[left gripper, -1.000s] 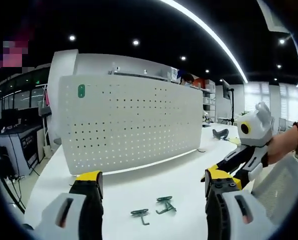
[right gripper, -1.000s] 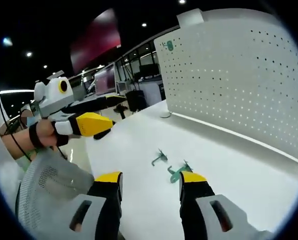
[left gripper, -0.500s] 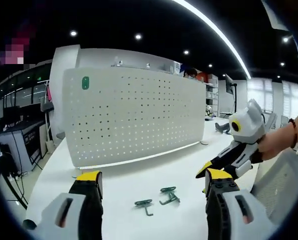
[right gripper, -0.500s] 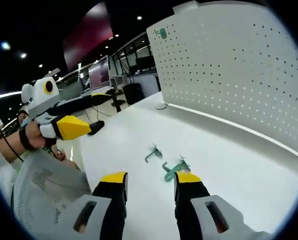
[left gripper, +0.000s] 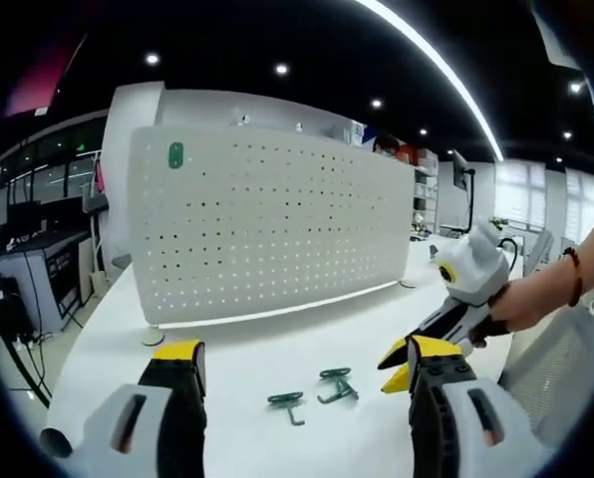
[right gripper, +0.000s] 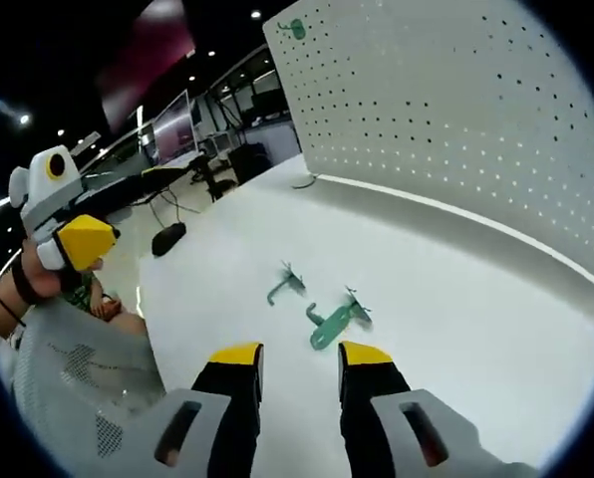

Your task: Insert the hook assembly into the mounting plate slot until the hook locks in place.

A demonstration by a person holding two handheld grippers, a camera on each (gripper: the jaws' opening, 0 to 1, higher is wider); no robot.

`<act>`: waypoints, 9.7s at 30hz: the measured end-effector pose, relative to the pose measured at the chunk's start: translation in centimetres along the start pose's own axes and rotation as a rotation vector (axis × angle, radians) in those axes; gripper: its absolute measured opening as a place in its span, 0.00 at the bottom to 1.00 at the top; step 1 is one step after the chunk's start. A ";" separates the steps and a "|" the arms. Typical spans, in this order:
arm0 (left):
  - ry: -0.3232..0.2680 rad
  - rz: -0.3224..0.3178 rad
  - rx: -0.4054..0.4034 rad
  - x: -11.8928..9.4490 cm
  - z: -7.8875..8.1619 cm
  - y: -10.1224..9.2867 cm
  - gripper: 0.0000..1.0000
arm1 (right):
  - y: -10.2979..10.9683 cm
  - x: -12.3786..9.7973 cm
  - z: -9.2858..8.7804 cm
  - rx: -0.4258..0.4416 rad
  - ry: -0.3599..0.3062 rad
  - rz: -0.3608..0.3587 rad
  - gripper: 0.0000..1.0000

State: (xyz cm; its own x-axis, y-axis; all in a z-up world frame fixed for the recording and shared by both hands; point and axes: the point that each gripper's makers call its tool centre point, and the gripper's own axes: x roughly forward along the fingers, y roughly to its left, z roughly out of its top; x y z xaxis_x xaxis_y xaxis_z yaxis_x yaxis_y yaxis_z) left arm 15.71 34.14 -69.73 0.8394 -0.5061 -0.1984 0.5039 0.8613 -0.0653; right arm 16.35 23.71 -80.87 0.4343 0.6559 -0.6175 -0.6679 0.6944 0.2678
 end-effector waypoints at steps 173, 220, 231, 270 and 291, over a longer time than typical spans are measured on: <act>-0.035 -0.165 -0.531 1.0 2.1 -6.8 0.20 | 6.3 -6.4 8.6 -0.054 -0.449 0.100 0.02; -0.037 -0.153 -0.497 0.7 2.7 -6.5 0.02 | 6.9 -6.9 8.7 -0.149 -0.461 0.101 0.06; -0.072 -0.165 -0.478 0.8 3.9 -6.6 0.02 | 6.0 -7.5 8.2 -0.130 -0.443 0.074 0.06; -0.154 0.015 -0.264 0.2 8.8 -3.3 0.02 | 6.1 -10.9 7.1 -0.130 -0.459 0.049 0.09; -0.165 0.174 -0.150 1.0 11.7 1.6 0.02 | 5.1 -12.3 7.0 -0.144 -0.474 -0.022 0.29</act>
State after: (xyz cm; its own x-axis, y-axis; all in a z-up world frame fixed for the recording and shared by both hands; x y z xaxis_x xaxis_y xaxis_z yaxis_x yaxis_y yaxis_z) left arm 19.72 34.46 -58.63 0.9386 -0.3401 -0.0585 0.3238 0.9266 -0.1911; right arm 11.80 21.25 -66.76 0.6539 0.7271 -0.2090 -0.7177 0.6836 0.1327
